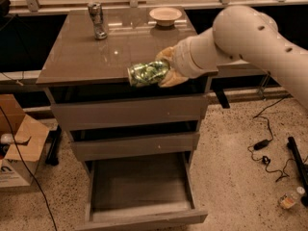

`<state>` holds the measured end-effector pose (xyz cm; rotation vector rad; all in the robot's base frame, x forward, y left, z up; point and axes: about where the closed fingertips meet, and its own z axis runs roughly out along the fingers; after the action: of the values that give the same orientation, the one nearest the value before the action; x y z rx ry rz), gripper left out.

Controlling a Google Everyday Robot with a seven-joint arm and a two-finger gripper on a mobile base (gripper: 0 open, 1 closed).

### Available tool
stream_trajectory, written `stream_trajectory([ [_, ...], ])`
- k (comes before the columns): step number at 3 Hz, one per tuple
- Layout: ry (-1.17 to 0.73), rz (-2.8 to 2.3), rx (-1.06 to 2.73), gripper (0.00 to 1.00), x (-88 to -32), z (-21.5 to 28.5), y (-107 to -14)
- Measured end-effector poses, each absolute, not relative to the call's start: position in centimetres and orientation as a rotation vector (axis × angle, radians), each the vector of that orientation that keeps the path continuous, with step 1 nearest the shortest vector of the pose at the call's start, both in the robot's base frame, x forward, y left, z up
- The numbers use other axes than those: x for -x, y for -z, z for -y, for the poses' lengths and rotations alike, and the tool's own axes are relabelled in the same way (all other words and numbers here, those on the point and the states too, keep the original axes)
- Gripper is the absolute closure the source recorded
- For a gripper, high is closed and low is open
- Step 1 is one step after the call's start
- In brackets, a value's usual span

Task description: Pick green can from bottom drawer and place on counter

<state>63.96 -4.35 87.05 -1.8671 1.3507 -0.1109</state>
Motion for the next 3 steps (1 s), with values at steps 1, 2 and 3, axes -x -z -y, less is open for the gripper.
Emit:
stream_trajectory([
  [1, 0.148, -1.323, 1.904, 1.0, -67.5, 2.9, -89.7],
  [2, 0.153, -1.315, 1.914, 1.0, -70.9, 2.0, -91.3],
  [3, 0.131, -1.347, 1.899, 1.0, -74.2, 1.9, -91.4],
])
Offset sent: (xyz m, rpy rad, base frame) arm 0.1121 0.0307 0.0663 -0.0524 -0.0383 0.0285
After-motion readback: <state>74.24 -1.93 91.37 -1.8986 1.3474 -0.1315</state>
